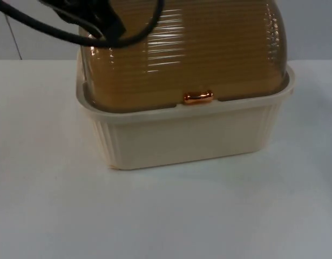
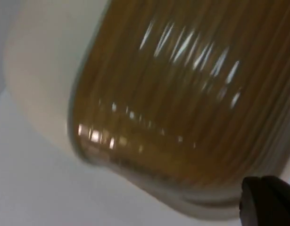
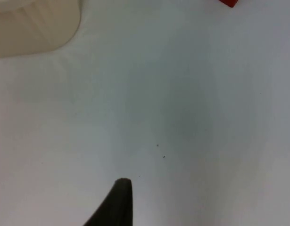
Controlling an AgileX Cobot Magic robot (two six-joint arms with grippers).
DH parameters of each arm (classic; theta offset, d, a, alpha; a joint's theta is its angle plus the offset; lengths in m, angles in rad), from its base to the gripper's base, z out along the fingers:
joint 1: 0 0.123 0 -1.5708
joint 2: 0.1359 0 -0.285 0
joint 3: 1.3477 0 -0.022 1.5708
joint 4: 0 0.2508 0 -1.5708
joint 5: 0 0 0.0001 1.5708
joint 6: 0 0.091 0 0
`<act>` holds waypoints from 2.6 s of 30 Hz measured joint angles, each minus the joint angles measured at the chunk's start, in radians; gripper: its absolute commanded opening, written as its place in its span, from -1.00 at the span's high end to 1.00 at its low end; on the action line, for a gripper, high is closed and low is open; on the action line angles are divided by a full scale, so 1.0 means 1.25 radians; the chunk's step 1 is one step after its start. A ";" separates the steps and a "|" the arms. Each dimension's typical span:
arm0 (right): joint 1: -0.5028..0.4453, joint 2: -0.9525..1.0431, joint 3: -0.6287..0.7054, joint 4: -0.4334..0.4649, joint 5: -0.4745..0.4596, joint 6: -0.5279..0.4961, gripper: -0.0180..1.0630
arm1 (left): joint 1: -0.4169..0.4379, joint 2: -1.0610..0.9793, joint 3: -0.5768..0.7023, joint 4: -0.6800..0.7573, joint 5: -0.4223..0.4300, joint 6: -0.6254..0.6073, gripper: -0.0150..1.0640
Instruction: Open the box lid with the left hand, place the block into the box with the right hand, then close the box lid with the left hand.
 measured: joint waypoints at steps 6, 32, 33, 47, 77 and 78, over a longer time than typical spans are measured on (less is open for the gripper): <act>0.000 0.000 0.000 -0.019 0.001 0.002 -0.98 | -0.124 0.093 -0.005 0.178 -0.054 -0.096 0.98; 0.000 0.000 0.000 -0.022 -0.002 0.006 -0.98 | -0.320 0.299 -0.009 0.530 -0.121 -0.443 0.98; 0.000 0.000 0.000 -0.022 -0.004 0.006 -0.98 | -0.320 0.303 -0.009 0.533 -0.123 -0.449 0.98; 0.000 0.000 0.000 -0.022 -0.007 0.006 -0.98 | -0.320 0.323 -0.009 0.658 -0.129 -0.565 0.98; 0.000 0.000 0.000 -0.024 -0.021 0.006 -0.98 | -0.323 0.301 -0.009 0.741 -0.064 -0.617 0.98; 0.000 0.000 0.000 -0.024 -0.021 0.006 -0.98 | -0.323 0.301 -0.009 0.741 -0.064 -0.617 0.98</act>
